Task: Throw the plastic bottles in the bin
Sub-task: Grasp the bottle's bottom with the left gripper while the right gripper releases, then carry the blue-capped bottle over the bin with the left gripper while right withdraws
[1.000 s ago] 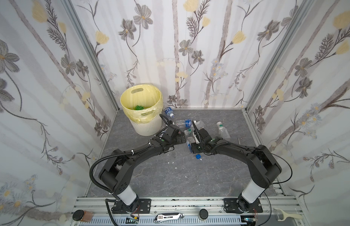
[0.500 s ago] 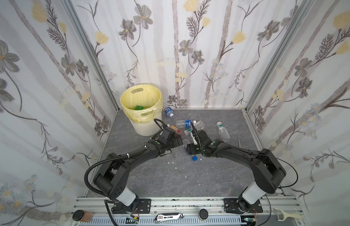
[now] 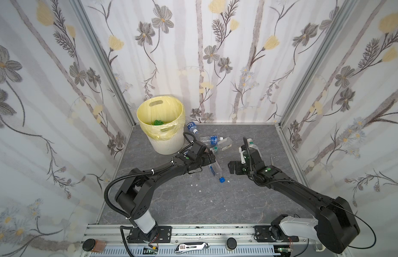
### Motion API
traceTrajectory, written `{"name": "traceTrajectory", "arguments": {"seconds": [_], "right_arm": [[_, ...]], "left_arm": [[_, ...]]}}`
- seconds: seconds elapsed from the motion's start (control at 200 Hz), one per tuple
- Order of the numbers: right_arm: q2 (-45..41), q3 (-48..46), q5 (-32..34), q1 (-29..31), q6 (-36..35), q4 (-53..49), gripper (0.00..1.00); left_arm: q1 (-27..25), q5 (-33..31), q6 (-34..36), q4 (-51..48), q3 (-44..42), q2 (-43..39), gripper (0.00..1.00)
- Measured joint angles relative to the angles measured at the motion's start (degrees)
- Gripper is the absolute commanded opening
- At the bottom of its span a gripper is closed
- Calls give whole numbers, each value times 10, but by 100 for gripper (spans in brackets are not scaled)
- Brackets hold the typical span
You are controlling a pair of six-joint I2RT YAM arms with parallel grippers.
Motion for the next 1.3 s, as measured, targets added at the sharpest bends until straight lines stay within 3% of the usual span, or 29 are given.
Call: {"name": "traceTrajectory", "arguments": {"seconds": [0.24, 0.53, 0.874, 1.104, 1.304], "right_arm": [[-71, -54, 19, -35, -28, 0, 100], [-88, -73, 18, -38, -34, 15, 100], [-90, -76, 12, -40, -34, 20, 100], [-90, -78, 3, -40, -34, 34, 100], [-90, -78, 2, -40, -34, 35, 100]], "left_arm": [[-31, 12, -29, -33, 58, 71, 100], [-34, 31, -62, -60, 113, 144, 99], [-39, 32, -52, -99, 153, 191, 82], [-40, 14, -19, -130, 164, 202, 66], [-45, -10, 20, -163, 185, 204, 59]]}}
